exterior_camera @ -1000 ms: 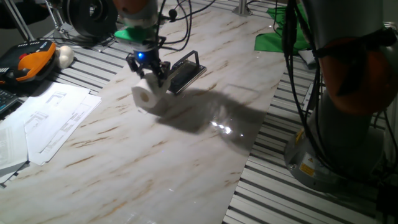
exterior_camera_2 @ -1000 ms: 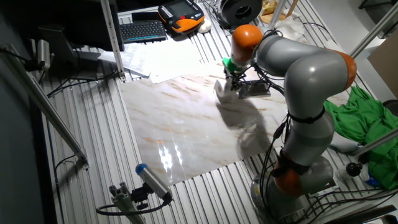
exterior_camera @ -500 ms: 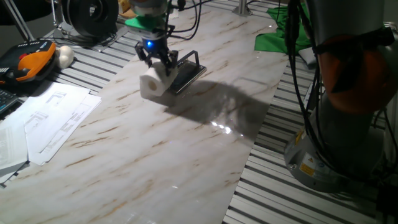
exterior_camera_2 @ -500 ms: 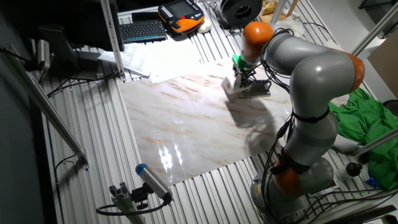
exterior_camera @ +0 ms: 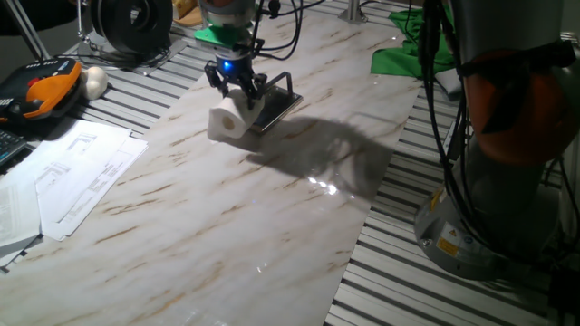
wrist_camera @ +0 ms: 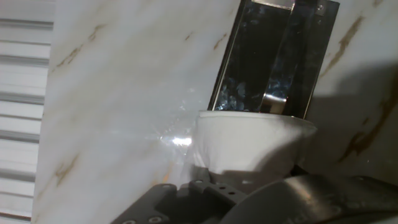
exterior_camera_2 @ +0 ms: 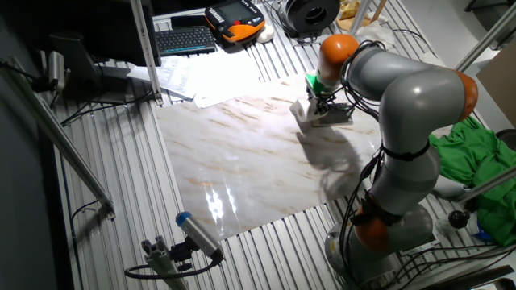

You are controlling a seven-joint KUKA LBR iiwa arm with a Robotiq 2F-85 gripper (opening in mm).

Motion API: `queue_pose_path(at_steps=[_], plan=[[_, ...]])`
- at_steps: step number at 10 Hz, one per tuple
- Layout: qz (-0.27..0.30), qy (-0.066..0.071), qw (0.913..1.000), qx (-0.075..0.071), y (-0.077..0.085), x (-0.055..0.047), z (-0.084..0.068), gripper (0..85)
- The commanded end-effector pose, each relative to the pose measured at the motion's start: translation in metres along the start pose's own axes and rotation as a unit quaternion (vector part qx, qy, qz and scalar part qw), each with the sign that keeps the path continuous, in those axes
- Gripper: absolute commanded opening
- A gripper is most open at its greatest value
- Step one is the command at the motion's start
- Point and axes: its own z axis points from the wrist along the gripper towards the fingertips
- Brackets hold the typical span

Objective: Put the toilet paper on its holder

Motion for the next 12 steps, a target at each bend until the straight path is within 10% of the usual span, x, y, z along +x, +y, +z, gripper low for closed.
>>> queue_pose_path(at_steps=[1, 12], plan=[[-0.002, 0.000, 1.0000, 0.000, -0.001, -0.001, 0.001, 0.0], [-0.029, 0.012, 0.9995, -0.009, -0.024, -0.027, 0.006, 0.0]])
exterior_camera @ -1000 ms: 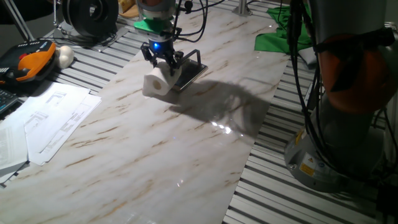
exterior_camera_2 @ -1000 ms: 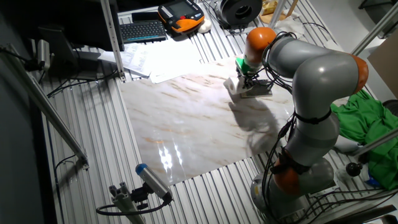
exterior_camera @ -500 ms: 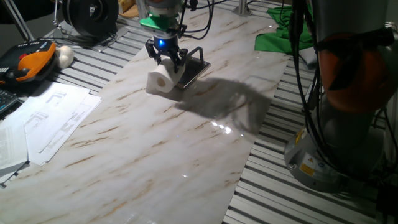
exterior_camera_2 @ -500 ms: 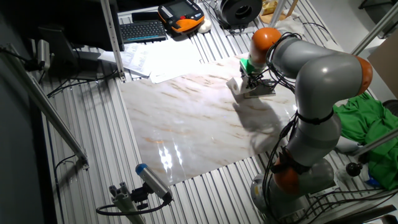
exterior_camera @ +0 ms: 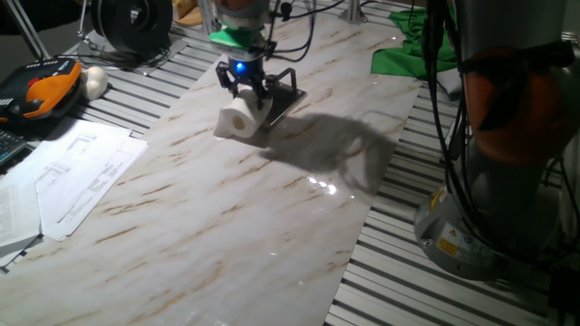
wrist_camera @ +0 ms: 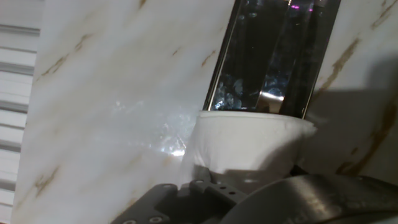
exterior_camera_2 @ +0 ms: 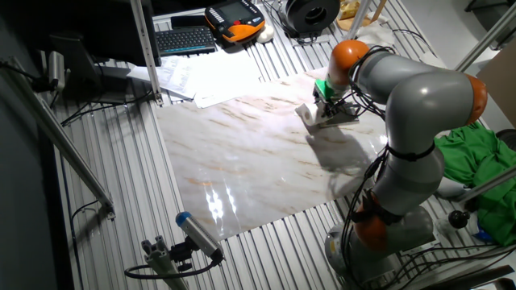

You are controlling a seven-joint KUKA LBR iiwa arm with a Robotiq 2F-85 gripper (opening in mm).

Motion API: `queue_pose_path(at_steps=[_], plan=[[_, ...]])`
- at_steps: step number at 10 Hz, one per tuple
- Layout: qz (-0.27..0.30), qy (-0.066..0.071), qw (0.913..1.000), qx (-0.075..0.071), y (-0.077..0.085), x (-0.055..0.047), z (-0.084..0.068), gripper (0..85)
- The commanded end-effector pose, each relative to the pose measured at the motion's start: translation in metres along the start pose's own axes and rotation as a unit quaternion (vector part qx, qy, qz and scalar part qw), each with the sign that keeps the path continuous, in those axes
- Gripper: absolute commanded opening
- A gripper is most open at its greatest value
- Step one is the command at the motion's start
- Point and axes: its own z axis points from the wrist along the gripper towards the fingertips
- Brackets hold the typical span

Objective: Put the toilet paper on its holder

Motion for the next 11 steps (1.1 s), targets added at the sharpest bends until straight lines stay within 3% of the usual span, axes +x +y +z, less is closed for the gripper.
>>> queue_pose_path(at_steps=[1, 4, 6, 8, 11], plan=[[0.001, 0.004, 1.0000, 0.000, 0.000, -0.002, -0.001, 0.0], [0.018, 0.001, 0.9998, -0.005, 0.001, 0.001, 0.000, 0.0], [0.028, -0.018, 0.9994, -0.009, -0.001, 0.000, -0.003, 0.0], [0.028, -0.022, 0.9993, -0.006, -0.003, 0.000, -0.010, 0.0], [0.021, -0.024, 0.9995, -0.007, -0.005, -0.012, -0.018, 0.0]])
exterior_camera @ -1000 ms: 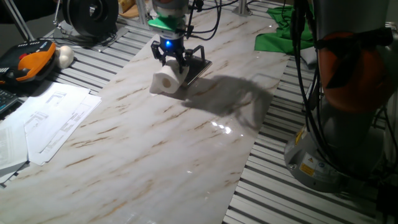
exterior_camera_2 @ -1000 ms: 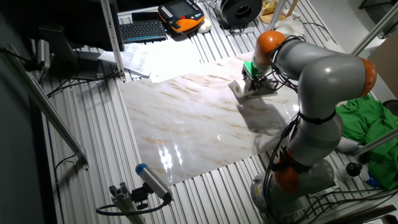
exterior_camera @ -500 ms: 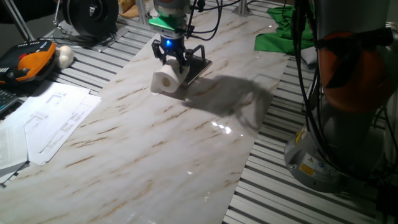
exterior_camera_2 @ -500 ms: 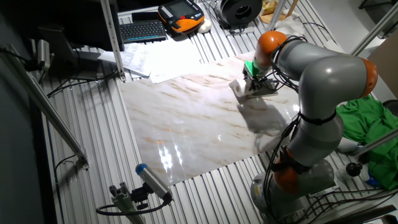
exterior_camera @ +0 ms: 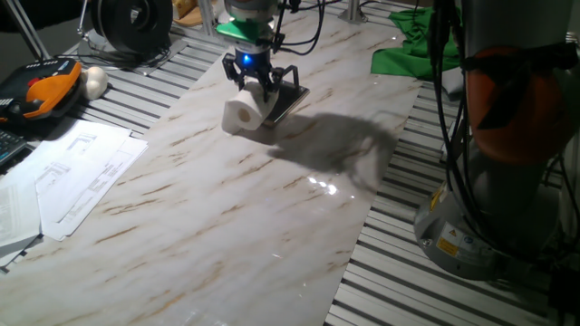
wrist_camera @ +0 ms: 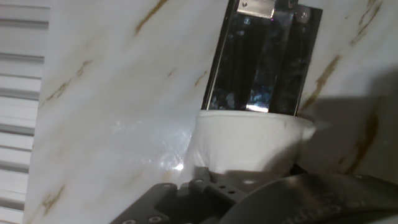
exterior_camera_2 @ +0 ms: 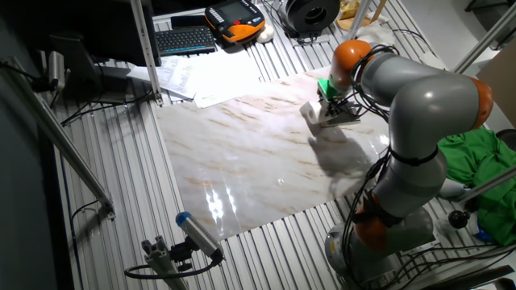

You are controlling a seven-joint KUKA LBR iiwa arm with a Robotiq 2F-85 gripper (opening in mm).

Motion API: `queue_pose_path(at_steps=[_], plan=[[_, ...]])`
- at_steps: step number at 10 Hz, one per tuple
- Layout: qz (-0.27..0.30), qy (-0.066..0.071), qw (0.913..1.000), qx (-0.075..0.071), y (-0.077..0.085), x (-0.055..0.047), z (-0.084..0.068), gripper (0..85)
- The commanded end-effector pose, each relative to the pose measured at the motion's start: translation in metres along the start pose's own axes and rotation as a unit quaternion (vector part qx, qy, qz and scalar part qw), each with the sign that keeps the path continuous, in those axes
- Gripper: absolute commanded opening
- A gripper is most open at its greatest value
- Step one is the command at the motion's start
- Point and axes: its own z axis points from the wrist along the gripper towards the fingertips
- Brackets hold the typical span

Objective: Put the toilet paper on its holder

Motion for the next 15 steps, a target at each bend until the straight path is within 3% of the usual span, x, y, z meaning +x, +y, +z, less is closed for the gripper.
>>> queue_pose_path(at_steps=[1, 3, 6, 11, 15], plan=[[-0.004, 0.000, 1.0000, -0.002, -0.001, -0.004, -0.001, 0.0], [-0.015, -0.003, 0.9999, -0.006, -0.003, -0.014, -0.003, 0.0], [-0.025, -0.016, 0.9994, -0.016, -0.007, -0.025, -0.001, 0.0], [-0.047, -0.010, 0.9986, -0.023, -0.012, -0.054, 0.000, 0.0], [-0.059, 0.000, 0.9979, -0.029, -0.010, -0.060, 0.009, 0.0]])
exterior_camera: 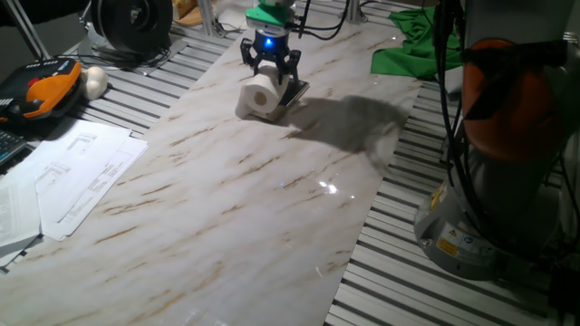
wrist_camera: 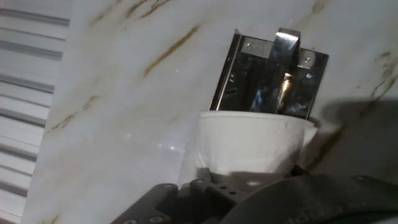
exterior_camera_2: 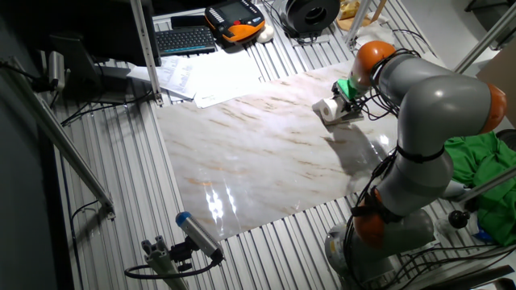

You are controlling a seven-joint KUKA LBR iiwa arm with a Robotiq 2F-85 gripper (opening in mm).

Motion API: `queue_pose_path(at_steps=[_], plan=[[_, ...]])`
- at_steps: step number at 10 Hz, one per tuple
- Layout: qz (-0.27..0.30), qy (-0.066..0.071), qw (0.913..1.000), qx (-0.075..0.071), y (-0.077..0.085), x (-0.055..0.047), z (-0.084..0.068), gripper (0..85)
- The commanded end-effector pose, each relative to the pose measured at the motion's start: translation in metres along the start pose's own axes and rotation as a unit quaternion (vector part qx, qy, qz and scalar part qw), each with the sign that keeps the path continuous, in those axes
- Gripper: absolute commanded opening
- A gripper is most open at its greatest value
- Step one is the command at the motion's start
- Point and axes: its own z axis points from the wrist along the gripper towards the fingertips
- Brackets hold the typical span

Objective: Put the toilet paper on its holder

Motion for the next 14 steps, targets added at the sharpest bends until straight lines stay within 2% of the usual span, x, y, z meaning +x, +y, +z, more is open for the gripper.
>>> queue_pose_path(at_steps=[1, 3, 6, 9, 11, 12, 14], plan=[[-0.002, 0.002, 1.0000, -0.001, -0.0004, -0.0012, 0.0007, 0.0], [-0.007, 0.007, 0.9999, -0.002, -0.0008, -0.0020, 0.0005, 0.0], [-0.005, 0.014, 0.9999, 0.004, -0.0006, -0.0016, 0.0009, 0.0], [0.032, 0.017, 0.9990, 0.028, -0.0006, -0.0016, 0.0009, 0.0], [0.050, 0.011, 0.9976, 0.046, -0.0006, -0.0016, 0.0009, 0.0], [0.053, 0.015, 0.9970, 0.055, -0.0006, -0.0016, 0.0009, 0.0], [0.058, 0.010, 0.9963, 0.061, -0.0006, -0.0016, 0.0009, 0.0]])
